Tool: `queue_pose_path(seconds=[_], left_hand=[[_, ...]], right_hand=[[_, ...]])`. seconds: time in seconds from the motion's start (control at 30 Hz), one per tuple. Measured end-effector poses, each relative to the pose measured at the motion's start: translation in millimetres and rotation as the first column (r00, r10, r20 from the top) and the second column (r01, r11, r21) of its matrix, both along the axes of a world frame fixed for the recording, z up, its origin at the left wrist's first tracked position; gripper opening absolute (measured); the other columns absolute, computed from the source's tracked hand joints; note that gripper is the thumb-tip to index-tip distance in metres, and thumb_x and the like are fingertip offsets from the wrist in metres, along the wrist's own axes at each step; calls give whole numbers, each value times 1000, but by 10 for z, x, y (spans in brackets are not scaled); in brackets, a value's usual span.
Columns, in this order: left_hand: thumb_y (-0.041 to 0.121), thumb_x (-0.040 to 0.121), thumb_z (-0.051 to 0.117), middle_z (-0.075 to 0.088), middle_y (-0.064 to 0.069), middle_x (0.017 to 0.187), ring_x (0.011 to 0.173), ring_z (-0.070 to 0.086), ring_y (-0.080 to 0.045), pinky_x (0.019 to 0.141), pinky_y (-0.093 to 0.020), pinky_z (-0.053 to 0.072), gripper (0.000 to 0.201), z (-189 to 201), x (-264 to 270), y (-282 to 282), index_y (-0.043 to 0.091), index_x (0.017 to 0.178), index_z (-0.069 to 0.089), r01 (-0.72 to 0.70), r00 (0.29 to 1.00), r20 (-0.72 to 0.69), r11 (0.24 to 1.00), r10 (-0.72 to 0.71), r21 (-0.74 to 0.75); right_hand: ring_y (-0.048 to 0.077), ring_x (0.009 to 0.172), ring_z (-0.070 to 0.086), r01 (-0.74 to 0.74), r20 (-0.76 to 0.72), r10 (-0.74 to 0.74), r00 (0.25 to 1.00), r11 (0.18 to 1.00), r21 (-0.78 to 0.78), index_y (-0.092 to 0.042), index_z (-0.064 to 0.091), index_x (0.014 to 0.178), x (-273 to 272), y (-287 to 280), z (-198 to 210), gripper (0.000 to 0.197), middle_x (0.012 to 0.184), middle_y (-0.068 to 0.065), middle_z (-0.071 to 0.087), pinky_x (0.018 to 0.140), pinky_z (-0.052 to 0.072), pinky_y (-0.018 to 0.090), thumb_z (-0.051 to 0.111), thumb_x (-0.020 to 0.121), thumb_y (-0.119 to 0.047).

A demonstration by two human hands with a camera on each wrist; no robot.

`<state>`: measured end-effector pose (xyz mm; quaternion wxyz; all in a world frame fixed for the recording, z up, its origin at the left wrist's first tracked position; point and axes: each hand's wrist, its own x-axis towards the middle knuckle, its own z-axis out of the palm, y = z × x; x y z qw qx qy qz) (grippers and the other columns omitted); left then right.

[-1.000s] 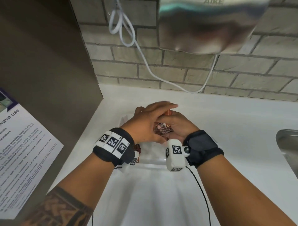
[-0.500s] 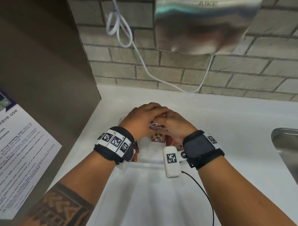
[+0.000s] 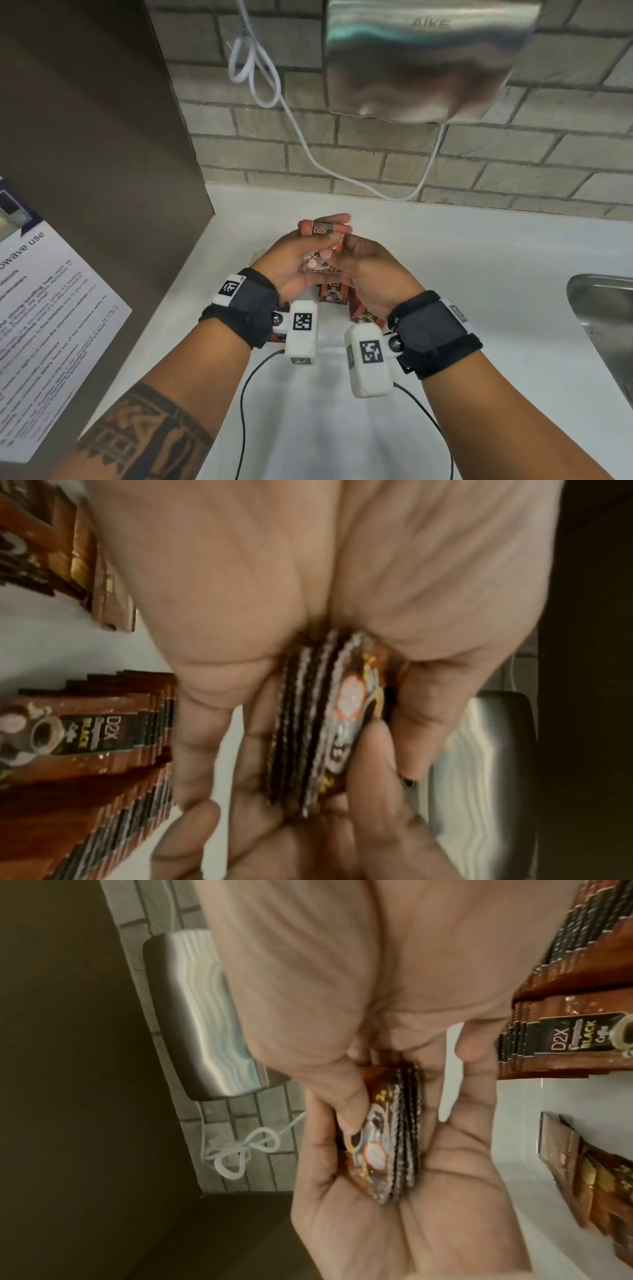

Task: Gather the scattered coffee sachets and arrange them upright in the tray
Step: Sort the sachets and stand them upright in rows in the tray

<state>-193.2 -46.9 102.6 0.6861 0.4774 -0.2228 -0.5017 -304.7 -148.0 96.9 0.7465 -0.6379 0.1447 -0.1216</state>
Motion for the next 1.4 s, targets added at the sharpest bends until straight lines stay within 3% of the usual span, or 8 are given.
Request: queue_pose_path(seconds=[0.17, 0.27, 0.43, 0.6, 0.73, 1.1, 1.3, 1.4], left_hand=[[13, 97, 55, 61, -15, 130, 111, 63, -30, 84, -46, 58, 41, 8, -46, 46, 7, 138, 55, 7, 1000, 24, 997, -6, -77], [14, 95, 59, 65, -19, 120, 107, 65, -31, 84, -47, 59, 38, -10, -25, 98, 10, 133, 58, 13, 997, 75, 998, -8, -65], [10, 90, 70, 66, -9, 90, 79, 69, -22, 74, -44, 61, 30, -16, -39, 146, 12, 119, 66, -8, 974, 228, 1000, 6, 10], [10, 82, 78, 70, -7, 99, 90, 70, -24, 77, -49, 60, 30, 19, -71, 157, 14, 109, 68, -44, 951, 309, 998, 31, 35], [5, 85, 75, 69, -14, 120, 111, 68, -30, 86, -52, 58, 44, 20, -25, 227, 12, 127, 62, 9, 933, 358, 997, -36, 76], [-2, 77, 82, 74, -11, 109, 98, 73, -28, 74, -44, 62, 49, -120, 39, 258, 11, 120, 63, -80, 873, 487, 980, -19, 182], [20, 89, 74, 65, -11, 87, 70, 62, -21, 72, -47, 63, 20, -286, 204, 437, 13, 107, 67, -205, 819, 557, 833, -142, 513], [19, 94, 64, 60, -13, 81, 65, 58, -20, 62, -36, 61, 20, -284, 195, 414, 8, 111, 65, -137, 809, 497, 721, -315, 679]], right_hand=[[21, 109, 69, 56, -51, -76, 996, 947, -317, -26, 64, 125, 8, -12, -32, 41, 114, 3, 73, 96, 54, 51, 70, 86, -37], [12, 115, 62, 136, -108, -196, 975, 903, -408, -30, 55, 135, -49, -84, 35, 66, 132, 1, 58, 85, 56, 27, 75, 78, -56], [8, 86, 66, 206, -43, -253, 967, 864, -459, -24, 65, 117, -125, -249, 329, 28, 103, -4, 66, 76, 47, 19, 73, 91, -29], [9, 73, 69, 52, -119, -127, 985, 867, -495, -18, 72, 99, -38, -291, 436, 16, 80, -2, 74, 73, 56, 24, 76, 87, -10], [13, 78, 70, 69, -110, -152, 982, 839, -539, -17, 73, 97, -8, -324, 469, 10, 85, 4, 75, 83, 57, 29, 75, 88, -11], [3, 78, 65, -10, -175, -172, 970, 685, -728, -24, 73, 88, 22, -358, 452, 7, 86, -5, 74, 74, 49, 16, 69, 92, -20], [-5, 72, 57, -134, -289, -213, 933, 539, -832, -21, 76, 87, 18, -480, 225, 18, 78, -17, 66, 60, 37, 0, 61, 90, -11], [4, 80, 61, -250, -412, -222, 884, 521, -816, -28, 76, 79, 103, -530, -24, 17, 77, -19, 65, 71, 46, 11, 67, 86, -15]])
